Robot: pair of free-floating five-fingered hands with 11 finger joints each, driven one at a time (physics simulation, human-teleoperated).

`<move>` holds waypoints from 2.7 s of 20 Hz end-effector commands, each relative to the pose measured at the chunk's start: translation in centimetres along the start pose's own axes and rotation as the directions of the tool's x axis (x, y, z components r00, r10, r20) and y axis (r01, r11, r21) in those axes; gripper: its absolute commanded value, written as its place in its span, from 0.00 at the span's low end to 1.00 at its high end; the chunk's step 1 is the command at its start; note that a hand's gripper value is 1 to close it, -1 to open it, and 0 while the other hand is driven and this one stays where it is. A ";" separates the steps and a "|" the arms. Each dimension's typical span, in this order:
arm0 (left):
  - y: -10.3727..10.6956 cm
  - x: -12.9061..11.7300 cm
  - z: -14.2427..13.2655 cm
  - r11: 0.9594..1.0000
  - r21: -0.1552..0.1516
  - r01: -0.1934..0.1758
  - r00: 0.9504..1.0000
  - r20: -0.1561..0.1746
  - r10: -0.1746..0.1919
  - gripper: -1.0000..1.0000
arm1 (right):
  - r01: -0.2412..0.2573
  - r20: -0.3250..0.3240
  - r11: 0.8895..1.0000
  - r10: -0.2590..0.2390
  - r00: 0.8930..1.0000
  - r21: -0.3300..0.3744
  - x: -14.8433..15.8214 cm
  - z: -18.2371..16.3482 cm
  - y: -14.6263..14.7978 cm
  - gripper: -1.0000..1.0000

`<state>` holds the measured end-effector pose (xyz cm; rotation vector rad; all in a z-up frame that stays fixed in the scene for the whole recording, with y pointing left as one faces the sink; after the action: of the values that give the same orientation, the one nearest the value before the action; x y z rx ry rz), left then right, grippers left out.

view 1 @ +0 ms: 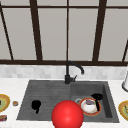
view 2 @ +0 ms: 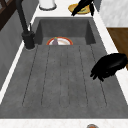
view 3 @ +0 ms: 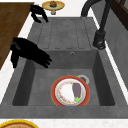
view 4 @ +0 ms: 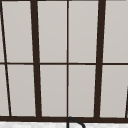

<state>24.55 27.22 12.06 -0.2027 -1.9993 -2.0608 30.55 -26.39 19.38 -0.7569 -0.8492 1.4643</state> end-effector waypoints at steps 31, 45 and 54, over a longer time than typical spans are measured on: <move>0.0 0.0 0.0 1.000 0.000 0.000 1.000 0.000 0.000 0.50 | 0.031 0.028 0.981 -0.037 0.999 0.192 -2.7 -27.0 9.2 0.00; 0.0 0.0 0.0 1.000 0.000 0.000 1.000 0.000 0.000 0.50 | 0.102 0.069 0.976 -0.117 0.991 0.192 -3.4 -31.4 8.1 0.00; 0.0 0.0 0.0 1.000 0.000 0.000 1.000 0.000 0.000 0.50 | 0.116 0.080 0.975 -0.133 0.988 0.189 -5.0 -31.9 9.9 0.00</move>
<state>24.55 27.22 12.06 -0.2027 -1.9993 -2.0608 52.67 -28.34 -4.37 -0.5241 -0.8208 1.4526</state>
